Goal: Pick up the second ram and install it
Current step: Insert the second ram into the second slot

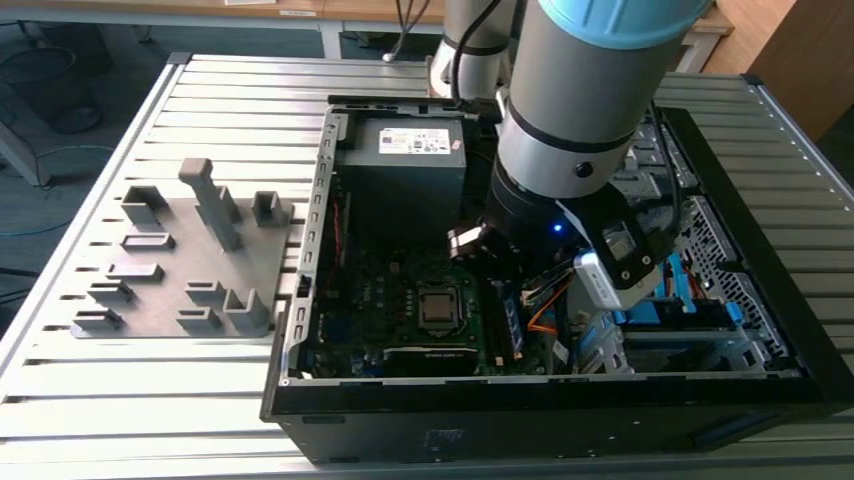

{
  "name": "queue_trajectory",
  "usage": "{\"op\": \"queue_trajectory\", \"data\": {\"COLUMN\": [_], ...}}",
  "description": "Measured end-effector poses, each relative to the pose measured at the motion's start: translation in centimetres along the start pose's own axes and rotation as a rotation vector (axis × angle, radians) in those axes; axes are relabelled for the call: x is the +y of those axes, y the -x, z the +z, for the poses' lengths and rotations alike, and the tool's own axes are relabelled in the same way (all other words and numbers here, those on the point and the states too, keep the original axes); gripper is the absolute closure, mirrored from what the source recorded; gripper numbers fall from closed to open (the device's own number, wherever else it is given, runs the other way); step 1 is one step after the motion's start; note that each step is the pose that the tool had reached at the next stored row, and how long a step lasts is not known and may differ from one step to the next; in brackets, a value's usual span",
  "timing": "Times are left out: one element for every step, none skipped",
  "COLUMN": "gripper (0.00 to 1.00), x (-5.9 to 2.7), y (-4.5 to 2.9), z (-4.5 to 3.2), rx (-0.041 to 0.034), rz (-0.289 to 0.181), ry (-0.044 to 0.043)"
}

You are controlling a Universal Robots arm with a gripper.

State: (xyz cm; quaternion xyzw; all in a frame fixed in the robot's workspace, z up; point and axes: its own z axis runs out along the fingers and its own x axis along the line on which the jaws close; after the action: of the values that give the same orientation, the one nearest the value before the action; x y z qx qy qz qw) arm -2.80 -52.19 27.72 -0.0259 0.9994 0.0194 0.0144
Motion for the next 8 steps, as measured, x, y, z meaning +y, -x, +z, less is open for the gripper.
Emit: {"op": "queue_trajectory", "data": {"gripper": [0.86,0.86,0.86,0.86,0.86,0.86,0.86,0.86], "x": [0.0,-0.01,-0.01,-0.01,-0.01,-0.01,-0.02,-0.02], "y": [0.0,0.0,0.0,-0.01,-0.01,-0.01,-0.01,-0.01], "z": [0.06,0.11,0.18,0.24,0.3,0.35,0.4,0.44], "rx": [0.0,-0.0001,0.0,0.0,0.0,-0.0001,0.0,0.0], "rz": [0.0,0.0,0.0,0.0,0.0,0.0,0.0,0.0], "ry": [0.0,0.0,0.0,0.0,0.0,0.0,-0.0001,-0.0001]}}
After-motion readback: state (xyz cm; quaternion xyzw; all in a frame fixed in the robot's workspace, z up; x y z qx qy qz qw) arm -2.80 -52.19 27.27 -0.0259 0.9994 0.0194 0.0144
